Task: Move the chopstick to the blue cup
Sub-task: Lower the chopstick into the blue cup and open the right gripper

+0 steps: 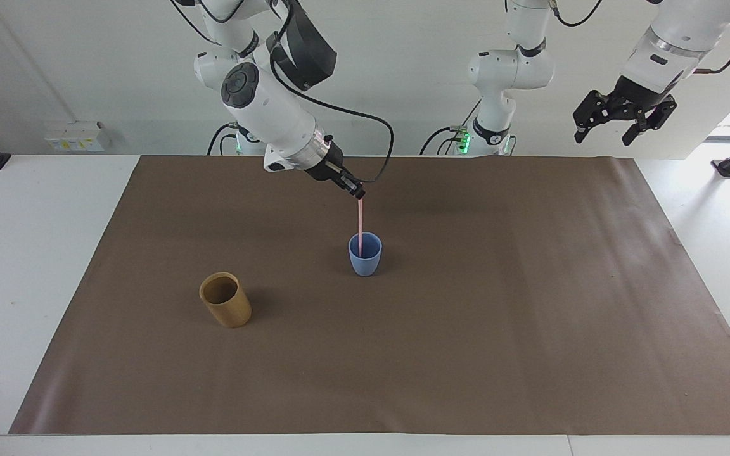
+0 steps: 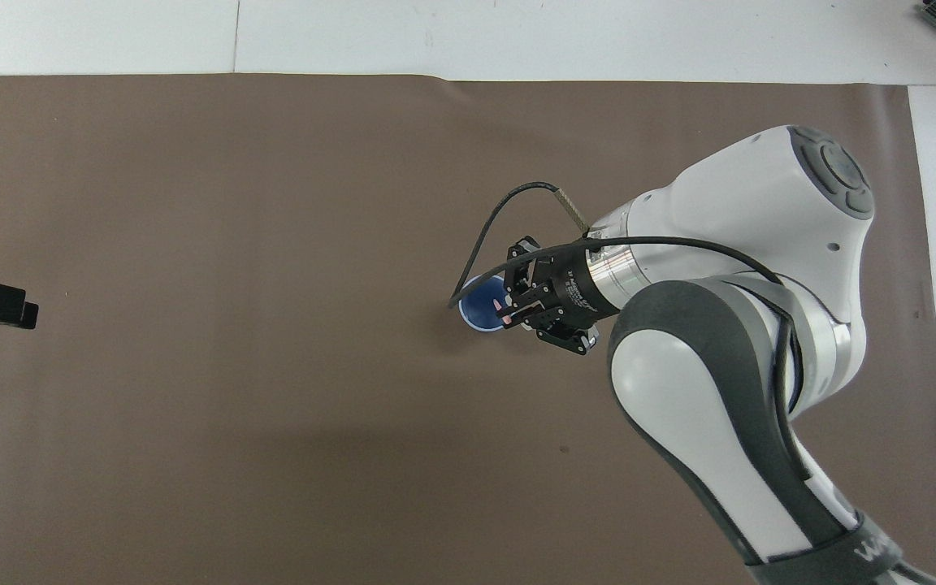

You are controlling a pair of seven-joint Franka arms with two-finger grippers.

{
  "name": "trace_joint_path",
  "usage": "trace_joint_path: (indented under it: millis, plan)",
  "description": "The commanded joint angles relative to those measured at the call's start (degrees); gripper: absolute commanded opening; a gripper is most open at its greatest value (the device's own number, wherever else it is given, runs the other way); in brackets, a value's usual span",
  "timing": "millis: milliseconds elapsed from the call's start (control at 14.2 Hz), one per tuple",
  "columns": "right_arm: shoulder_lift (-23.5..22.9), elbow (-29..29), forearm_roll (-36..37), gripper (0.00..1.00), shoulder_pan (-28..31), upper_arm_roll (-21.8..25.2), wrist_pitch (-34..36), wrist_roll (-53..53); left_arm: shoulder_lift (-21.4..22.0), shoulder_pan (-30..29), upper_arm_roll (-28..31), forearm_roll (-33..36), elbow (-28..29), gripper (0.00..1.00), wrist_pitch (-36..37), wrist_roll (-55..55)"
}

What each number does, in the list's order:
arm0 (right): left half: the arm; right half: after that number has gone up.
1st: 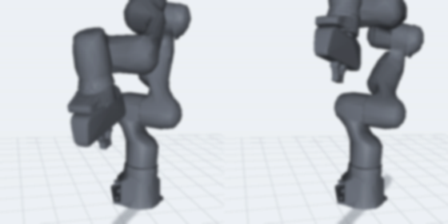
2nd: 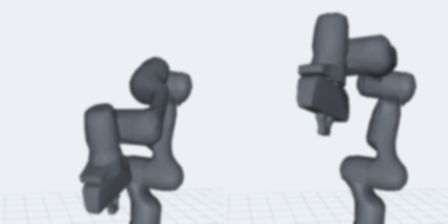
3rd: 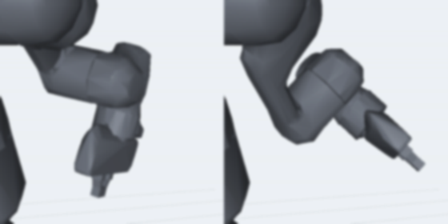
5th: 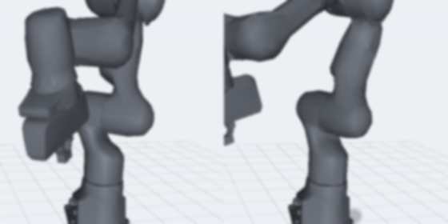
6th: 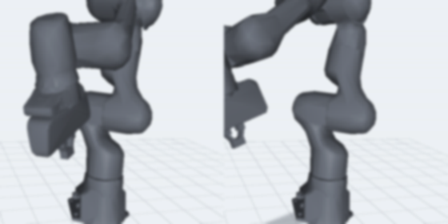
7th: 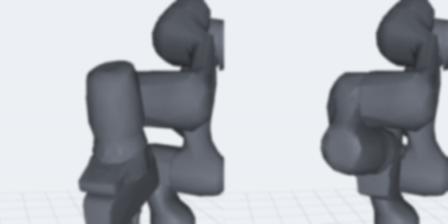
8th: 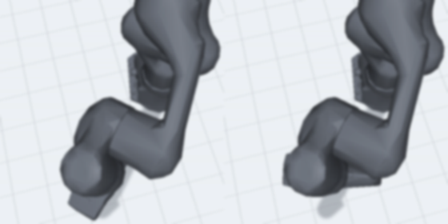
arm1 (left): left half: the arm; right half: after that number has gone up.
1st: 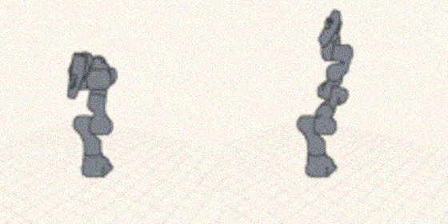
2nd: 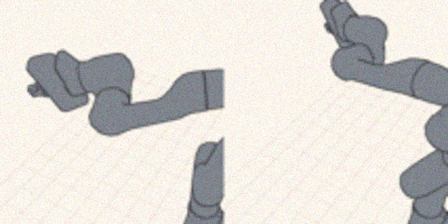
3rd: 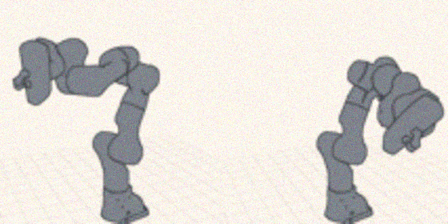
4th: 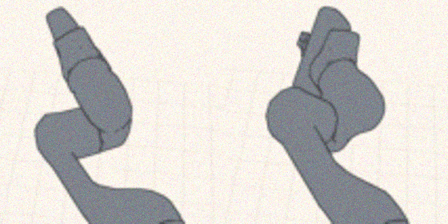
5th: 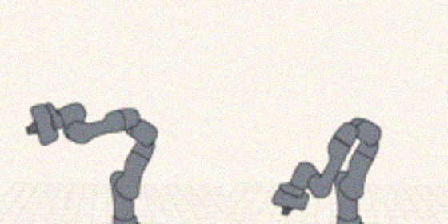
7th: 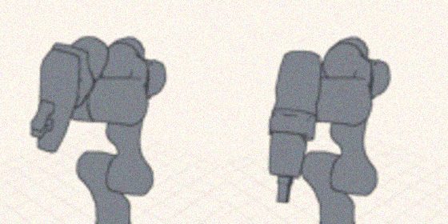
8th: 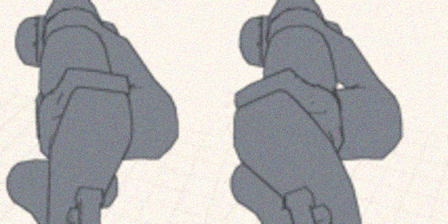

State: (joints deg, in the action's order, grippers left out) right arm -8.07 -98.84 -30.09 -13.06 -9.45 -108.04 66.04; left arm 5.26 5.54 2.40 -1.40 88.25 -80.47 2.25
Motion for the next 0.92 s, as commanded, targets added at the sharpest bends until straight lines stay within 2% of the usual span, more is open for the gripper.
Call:
trace_joint_path:
  millis: [0, 70, 211, 352, 705, 846]
  plan:
    - [0.5, -3.4, -0.1, 0.0, 0.1, 0.0, -2.5, -1.4, 0.7, -0.6, -0.3, -0.3, 0.1, 1.0, 0.9, 0.2]
    - [0.5, -4.3, -0.1, 0.05, -0.4, 0.0, -2.8, -1.4, 0.7, -0.6, -0.3, -0.3, 0.1, 1.0, 0.9, 0.2]
    - [0.1, -3.9, -0.1, 0.28, -1.4, 0.0, -2.9, -1.2, 0.7, -0.6, -0.3, -0.3, 0.1, 1.0, 0.9, 0.2]
    - [-0.3, -3.3, -0.1, 1.0, -1.3, 0.0, -2.9, -1.2, 0.7, -0.6, -0.3, -0.3, 0.1, 1.0, 0.9, 0.2]
    - [-1.4, 1.0, 0.6, 1.0, -0.7, 0.2, -1.9, -1.4, 0.7, -0.5, -0.2, -0.3, 0.1, 1.0, 0.9, 0.2]
    - [-0.7, 2.3, 6.5, 1.0, 0.0, 0.3, -1.6, -3.0, 0.7, -0.6, -0.3, -0.3, 0.1, 1.0, 0.9, 0.2]
